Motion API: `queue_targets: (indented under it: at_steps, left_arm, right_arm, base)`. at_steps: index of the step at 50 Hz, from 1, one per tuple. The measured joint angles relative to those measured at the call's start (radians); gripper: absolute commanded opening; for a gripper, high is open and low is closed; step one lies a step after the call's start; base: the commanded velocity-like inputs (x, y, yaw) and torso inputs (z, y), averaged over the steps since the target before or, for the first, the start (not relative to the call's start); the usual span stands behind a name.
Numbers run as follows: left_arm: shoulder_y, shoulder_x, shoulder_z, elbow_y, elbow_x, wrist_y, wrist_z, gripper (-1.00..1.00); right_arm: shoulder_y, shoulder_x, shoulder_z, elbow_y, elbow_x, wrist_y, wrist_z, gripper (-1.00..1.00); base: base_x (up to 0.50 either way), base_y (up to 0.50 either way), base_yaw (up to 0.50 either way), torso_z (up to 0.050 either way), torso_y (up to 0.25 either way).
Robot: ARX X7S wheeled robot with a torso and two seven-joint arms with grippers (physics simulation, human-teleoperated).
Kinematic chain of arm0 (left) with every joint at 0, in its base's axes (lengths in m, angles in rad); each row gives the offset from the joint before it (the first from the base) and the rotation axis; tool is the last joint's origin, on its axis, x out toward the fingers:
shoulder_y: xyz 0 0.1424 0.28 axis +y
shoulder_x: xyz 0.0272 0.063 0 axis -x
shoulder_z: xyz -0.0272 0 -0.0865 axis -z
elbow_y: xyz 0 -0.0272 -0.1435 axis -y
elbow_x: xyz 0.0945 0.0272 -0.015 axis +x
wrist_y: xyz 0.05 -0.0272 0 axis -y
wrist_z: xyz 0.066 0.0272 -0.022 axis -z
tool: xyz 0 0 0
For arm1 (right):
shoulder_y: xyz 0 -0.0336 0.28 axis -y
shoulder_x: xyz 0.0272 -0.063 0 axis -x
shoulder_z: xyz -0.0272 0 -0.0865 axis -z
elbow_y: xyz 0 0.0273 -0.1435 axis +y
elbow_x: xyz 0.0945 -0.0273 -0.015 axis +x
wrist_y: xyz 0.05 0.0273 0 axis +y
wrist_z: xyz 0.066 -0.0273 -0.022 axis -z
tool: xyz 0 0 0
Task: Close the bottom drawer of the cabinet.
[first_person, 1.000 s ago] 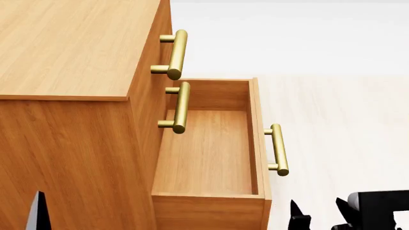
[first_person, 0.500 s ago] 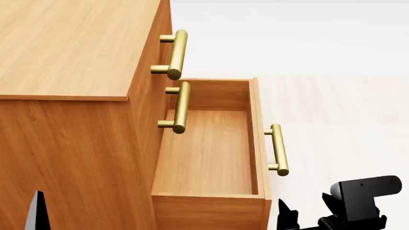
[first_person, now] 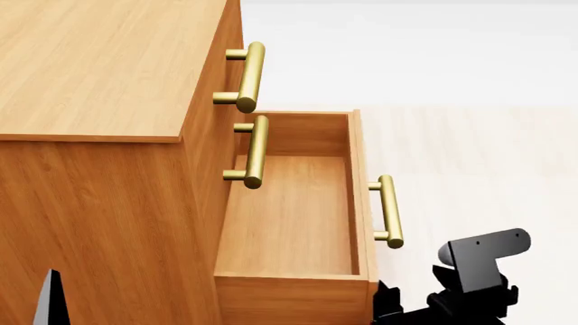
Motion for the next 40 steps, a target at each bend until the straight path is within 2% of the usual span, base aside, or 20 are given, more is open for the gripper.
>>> queue_targets:
  at_steps: [40]
  left_arm:
    - [-0.002,-0.016,-0.003,0.002,-0.018,0.004,-0.012,1.00]
  right_arm:
    - [0.171,-0.085,-0.154,0.172,-0.094,-0.021,-0.091,1.00]
  base:
    - [0.00,0.00,0.00,0.000,0.000]
